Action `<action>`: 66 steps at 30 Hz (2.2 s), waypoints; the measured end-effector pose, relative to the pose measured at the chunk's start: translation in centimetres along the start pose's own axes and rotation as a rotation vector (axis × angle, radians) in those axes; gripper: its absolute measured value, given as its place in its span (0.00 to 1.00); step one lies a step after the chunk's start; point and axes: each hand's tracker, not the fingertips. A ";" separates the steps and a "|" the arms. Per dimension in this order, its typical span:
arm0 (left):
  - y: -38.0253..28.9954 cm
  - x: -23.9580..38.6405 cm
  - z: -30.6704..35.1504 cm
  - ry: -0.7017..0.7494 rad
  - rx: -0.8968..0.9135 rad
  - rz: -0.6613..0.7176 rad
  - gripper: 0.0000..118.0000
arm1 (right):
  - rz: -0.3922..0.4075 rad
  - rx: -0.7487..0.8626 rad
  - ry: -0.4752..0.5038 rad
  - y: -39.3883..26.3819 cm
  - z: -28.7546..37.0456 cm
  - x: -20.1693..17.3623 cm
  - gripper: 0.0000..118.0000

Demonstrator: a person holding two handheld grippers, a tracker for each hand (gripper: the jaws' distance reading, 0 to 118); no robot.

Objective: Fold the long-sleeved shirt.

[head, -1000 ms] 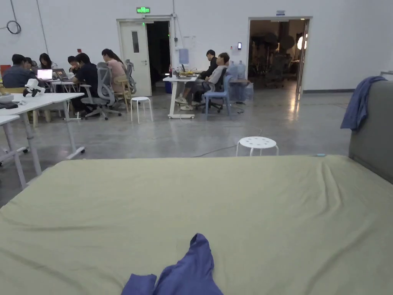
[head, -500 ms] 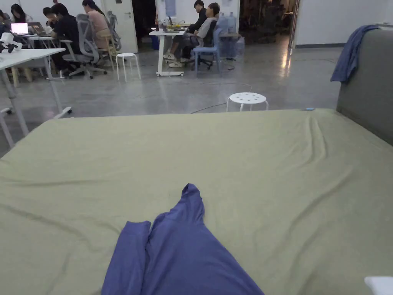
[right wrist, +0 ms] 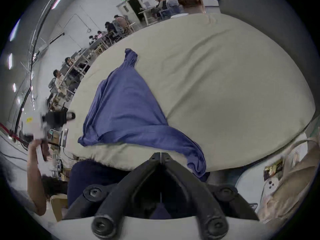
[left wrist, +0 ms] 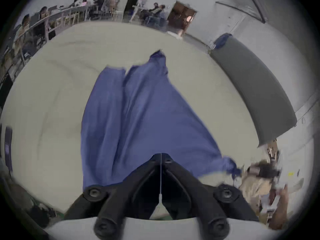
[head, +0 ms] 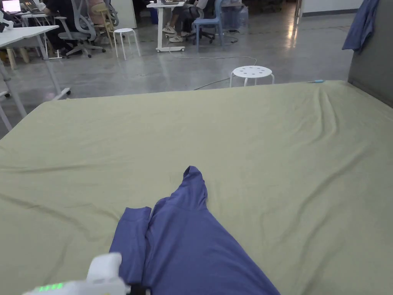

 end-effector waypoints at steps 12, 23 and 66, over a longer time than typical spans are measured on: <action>22.6 -0.2 -25.8 0.304 -0.135 -0.198 0.99 | -0.118 -0.040 -0.024 0.3 -1.4 3.9 0.00; 23.9 1.5 -34.2 0.251 -0.220 -0.424 0.34 | -0.141 -0.073 -0.105 2.5 -2.6 6.4 0.00; 31.1 6.9 33.1 0.153 0.780 -0.138 0.07 | 0.270 0.931 -0.107 30.7 33.3 -12.6 0.04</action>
